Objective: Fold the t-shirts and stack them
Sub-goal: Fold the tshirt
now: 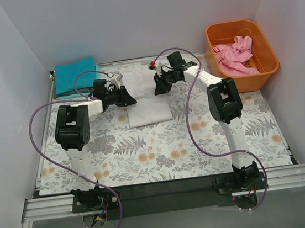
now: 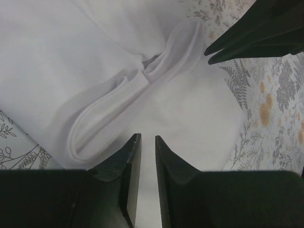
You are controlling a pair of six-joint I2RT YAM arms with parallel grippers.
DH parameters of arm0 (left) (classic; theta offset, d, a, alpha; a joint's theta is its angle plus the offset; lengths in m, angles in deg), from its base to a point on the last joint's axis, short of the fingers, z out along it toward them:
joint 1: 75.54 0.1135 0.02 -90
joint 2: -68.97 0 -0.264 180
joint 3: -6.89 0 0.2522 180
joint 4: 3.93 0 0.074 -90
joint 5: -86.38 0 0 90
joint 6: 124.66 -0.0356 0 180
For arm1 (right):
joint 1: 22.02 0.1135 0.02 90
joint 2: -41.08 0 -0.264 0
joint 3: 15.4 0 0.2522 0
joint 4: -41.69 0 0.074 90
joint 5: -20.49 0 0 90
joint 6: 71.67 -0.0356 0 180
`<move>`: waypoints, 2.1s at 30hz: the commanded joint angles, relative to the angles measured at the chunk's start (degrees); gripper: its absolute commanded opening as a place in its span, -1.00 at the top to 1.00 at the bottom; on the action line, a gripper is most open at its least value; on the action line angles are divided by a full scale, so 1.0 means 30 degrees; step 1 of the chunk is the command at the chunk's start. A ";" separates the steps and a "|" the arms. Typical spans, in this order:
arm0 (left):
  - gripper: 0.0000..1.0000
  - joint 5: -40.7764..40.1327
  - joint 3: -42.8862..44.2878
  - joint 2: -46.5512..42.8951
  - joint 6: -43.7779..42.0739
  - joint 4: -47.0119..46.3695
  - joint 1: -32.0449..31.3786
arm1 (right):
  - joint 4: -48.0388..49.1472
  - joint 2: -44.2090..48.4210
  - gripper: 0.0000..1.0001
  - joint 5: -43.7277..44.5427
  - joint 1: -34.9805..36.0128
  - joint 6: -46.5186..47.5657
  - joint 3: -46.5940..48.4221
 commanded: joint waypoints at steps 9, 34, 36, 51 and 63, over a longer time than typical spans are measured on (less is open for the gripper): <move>0.56 0.1612 0.3216 0.5224 0.8134 -0.4375 0.1254 | 0.2830 -0.5204 0.68 -0.3187 -0.1572 -0.7996 0.3314; 0.31 0.3811 -0.6419 -0.2687 0.8602 -0.5220 0.1166 | 0.5524 0.3790 0.35 -0.5207 -0.0021 -0.9022 -0.9724; 0.31 0.3605 -0.6480 -0.1870 0.8690 -0.5544 0.1166 | 0.5642 0.2709 0.41 -0.4856 0.0039 -0.8964 -0.9520; 0.35 0.4069 -0.8499 -0.3264 0.6645 -0.1944 0.1166 | 0.5730 0.5619 0.38 -0.5875 0.0331 -0.8613 -1.4726; 0.07 0.2114 -0.8353 -1.1497 -0.6941 0.5997 0.1108 | 0.1332 1.3861 -0.07 0.3190 0.1004 0.2804 -1.6224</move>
